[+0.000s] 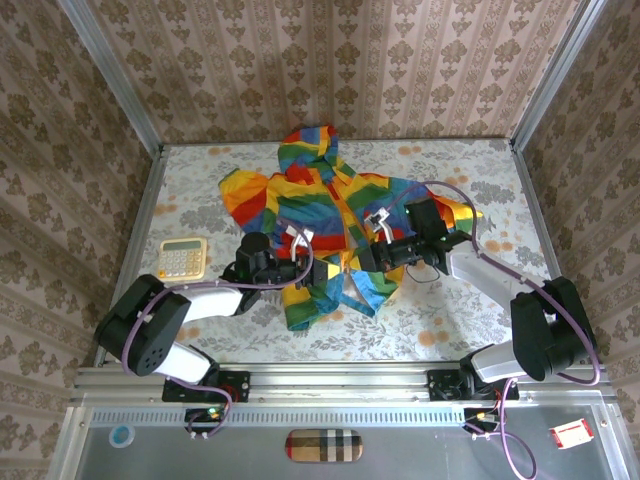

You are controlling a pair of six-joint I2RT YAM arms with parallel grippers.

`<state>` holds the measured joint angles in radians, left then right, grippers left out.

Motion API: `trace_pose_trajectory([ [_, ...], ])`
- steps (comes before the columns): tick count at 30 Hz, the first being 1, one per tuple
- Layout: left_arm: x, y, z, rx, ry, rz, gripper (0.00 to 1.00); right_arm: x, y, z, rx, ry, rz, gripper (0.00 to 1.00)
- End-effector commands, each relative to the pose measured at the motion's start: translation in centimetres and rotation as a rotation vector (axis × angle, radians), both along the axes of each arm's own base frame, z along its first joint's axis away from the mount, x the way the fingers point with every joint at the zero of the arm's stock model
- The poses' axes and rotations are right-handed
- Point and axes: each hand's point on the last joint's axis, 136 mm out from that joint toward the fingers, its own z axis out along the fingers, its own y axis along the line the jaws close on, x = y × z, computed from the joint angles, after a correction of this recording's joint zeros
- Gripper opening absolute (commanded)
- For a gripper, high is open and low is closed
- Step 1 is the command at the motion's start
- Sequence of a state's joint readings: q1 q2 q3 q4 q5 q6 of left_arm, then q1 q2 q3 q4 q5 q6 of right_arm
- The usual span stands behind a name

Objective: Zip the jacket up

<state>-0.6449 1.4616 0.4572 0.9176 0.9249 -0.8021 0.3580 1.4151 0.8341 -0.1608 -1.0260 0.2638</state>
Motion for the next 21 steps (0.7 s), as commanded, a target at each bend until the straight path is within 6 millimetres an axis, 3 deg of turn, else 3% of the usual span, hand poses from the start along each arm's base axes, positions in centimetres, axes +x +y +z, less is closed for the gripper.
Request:
trace_pose_trajectory([
  [1, -0.4, 0.2, 0.6, -0.035, -0.014, -0.028, 0.0, 0.5, 0.3, 1.8, 0.036, -0.058, 0.019, 0.0],
  [10, -0.3, 0.3, 0.6, -0.042, -0.006, -0.023, 0.0, 0.7, 0.3, 2.0, 0.041, -0.083, 0.026, 0.0],
  [21, 1.0, 0.7, 1.9, -0.087, -0.025, 0.007, 0.0, -1.3, 0.5, 3.2, 0.079, -0.081, 0.136, 0.0],
])
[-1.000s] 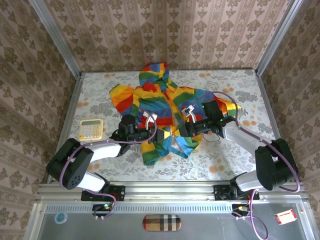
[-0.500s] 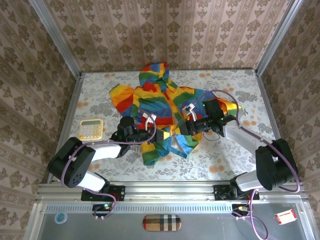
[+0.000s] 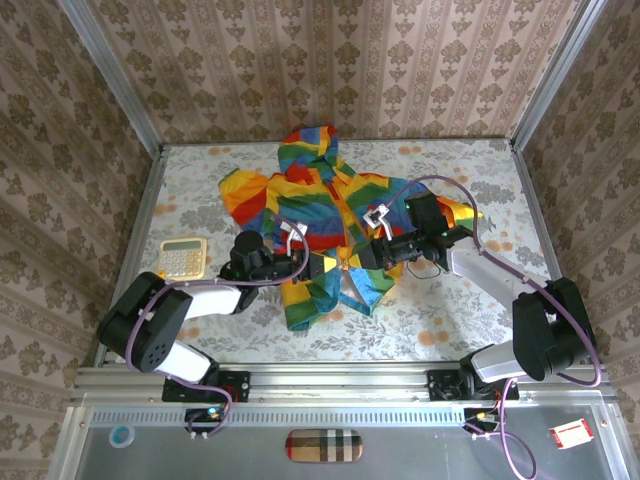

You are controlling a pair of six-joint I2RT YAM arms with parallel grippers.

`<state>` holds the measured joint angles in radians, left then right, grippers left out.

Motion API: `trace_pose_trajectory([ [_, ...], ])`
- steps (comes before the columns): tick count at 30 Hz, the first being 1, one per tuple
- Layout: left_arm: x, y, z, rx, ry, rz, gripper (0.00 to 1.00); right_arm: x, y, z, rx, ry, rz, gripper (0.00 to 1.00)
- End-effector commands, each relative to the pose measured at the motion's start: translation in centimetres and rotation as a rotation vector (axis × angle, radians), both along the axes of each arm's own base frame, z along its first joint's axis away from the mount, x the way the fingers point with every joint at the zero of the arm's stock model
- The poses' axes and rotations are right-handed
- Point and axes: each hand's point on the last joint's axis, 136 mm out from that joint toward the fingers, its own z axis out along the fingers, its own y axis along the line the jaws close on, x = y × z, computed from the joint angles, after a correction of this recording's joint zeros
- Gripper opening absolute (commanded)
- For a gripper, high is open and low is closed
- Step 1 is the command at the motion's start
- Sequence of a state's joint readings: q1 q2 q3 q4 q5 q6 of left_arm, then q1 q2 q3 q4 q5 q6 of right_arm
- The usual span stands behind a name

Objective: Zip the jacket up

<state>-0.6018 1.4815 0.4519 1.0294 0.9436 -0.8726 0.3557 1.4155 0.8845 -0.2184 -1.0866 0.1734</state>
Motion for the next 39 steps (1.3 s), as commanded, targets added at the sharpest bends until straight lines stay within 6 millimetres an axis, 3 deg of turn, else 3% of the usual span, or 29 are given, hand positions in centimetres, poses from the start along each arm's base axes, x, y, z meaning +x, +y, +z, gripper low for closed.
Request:
trace_pose_trajectory([
  [1, -0.2, 0.0, 0.8, -0.034, -0.027, -0.023, 0.0, -0.9, 0.2, 1.5, 0.043, -0.021, 0.066, 0.0],
  [17, -0.9, 0.2, 2.2, -0.067, -0.059, -0.041, 0.0, -0.4, 0.4, 1.0, 0.044, -0.018, 0.068, 0.0],
  [26, -1.0, 0.4, 2.4, -0.074, -0.07, -0.038, 0.0, 0.9, -0.2, -0.8, -0.077, -0.121, 0.001, 0.02],
  [31, -1.1, 0.6, 2.6, -0.071, -0.088, -0.032, 0.0, 0.7, -0.1, 0.2, -0.074, -0.178, 0.015, 0.0],
  [33, -1.2, 0.6, 2.7, -0.065, -0.099, -0.036, 0.0, 0.1, 0.0, 1.7, -0.044, -0.221, 0.028, 0.0],
  [39, -1.4, 0.6, 3.3, -0.062, -0.116, -0.05, 0.0, -1.1, 0.7, 2.6, 0.022, -0.167, 0.098, 0.0],
])
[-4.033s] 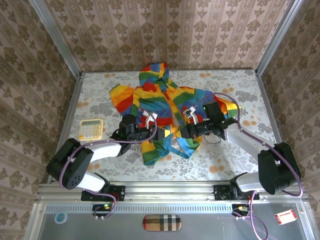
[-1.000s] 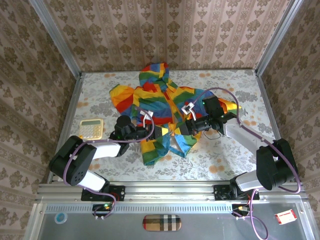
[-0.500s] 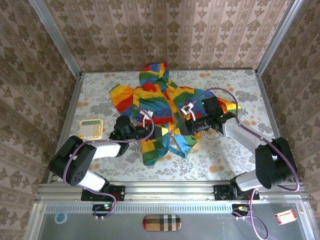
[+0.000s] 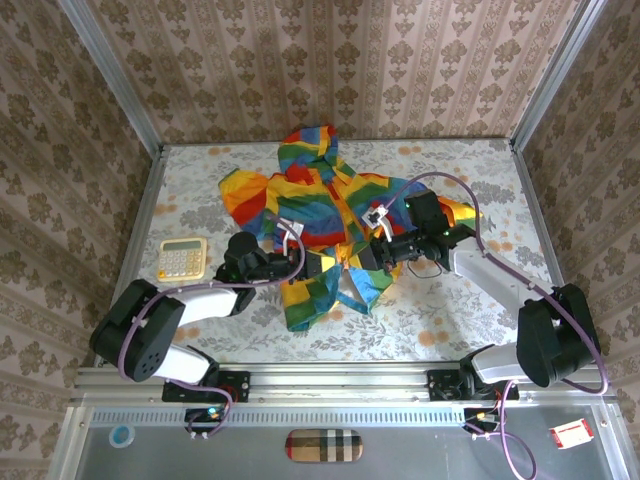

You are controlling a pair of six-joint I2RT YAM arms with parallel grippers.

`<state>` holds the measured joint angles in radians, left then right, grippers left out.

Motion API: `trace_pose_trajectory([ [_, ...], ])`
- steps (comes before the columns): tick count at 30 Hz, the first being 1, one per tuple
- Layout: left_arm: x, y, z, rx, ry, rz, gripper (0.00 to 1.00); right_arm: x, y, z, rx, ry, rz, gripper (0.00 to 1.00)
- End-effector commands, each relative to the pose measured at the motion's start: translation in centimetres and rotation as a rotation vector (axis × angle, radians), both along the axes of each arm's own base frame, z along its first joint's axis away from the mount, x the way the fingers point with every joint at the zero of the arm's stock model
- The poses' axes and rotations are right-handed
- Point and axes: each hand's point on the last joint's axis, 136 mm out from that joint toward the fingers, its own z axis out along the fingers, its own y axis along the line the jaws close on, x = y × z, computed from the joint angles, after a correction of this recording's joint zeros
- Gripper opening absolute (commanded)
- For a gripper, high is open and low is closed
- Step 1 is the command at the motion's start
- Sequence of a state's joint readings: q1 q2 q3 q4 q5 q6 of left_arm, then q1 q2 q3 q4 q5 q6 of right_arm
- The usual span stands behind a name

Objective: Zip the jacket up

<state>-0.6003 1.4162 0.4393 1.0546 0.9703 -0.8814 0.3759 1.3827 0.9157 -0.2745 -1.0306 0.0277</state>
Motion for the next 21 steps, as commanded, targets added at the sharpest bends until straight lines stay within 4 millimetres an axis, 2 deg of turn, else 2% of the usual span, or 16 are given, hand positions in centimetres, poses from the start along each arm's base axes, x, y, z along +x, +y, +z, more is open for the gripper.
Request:
trace_pose_trajectory([
  [1, -0.4, 0.1, 1.2, -0.016, -0.062, -0.024, 0.0, -1.2, 0.6, 1.8, 0.056, 0.006, 0.077, 0.0],
  [14, -0.5, 0.5, 2.7, -0.014, -0.102, -0.013, 0.0, -1.7, 1.0, 2.4, 0.08, 0.018, 0.105, 0.0],
  [21, -0.5, 0.4, 2.9, -0.006, -0.103, -0.014, 0.0, -1.9, 1.1, 2.5, 0.082, 0.018, 0.11, 0.0],
])
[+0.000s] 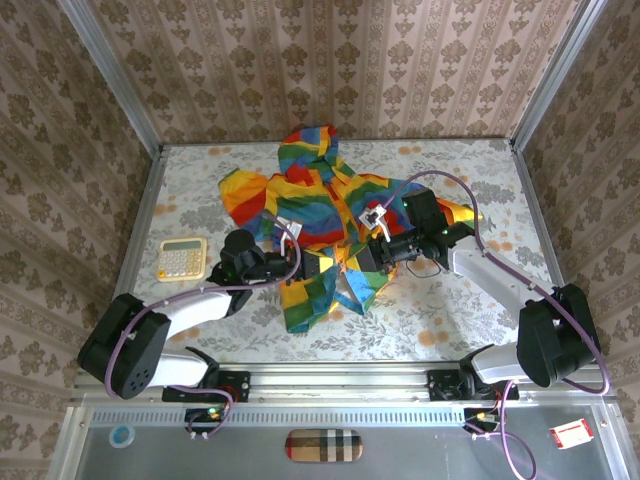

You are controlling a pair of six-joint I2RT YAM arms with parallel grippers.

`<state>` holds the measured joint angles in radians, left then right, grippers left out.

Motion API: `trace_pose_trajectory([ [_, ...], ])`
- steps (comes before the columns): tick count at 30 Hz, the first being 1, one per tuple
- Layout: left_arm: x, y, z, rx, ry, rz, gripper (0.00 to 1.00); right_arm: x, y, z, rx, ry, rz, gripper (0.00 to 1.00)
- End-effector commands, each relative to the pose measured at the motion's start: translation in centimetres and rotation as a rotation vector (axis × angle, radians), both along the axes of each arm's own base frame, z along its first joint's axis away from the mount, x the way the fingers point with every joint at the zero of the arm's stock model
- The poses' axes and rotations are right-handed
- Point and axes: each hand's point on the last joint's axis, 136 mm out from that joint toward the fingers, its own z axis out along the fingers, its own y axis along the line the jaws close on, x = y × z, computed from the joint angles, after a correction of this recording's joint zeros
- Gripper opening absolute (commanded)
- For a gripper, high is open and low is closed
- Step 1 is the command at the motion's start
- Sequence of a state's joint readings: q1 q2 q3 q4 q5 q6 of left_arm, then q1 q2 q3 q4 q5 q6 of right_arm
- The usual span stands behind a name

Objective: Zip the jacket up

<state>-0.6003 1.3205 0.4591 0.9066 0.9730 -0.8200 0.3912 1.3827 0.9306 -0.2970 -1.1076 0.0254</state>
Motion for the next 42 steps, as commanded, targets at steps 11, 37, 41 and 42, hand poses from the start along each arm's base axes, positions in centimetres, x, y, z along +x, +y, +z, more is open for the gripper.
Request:
trace_pose_trajectory([
  [11, 0.0, 0.0, 1.4, -0.013, -0.061, -0.014, 0.0, -0.1, 0.6, 0.8, 0.029, 0.015, 0.044, 0.0],
  [37, 0.6, 0.3, 1.1, 0.024, -0.128, 0.056, 0.0, -0.1, 1.2, 0.8, 0.035, 0.038, 0.061, 0.0],
  [41, 0.3, 0.3, 0.7, 0.037, -0.127, 0.054, 0.0, 0.1, 1.2, 1.0, 0.042, 0.036, 0.062, 0.0],
  [42, 0.2, 0.3, 0.4, 0.043, -0.127, 0.053, 0.0, 0.1, 1.2, 1.0, 0.042, 0.038, 0.061, 0.0],
])
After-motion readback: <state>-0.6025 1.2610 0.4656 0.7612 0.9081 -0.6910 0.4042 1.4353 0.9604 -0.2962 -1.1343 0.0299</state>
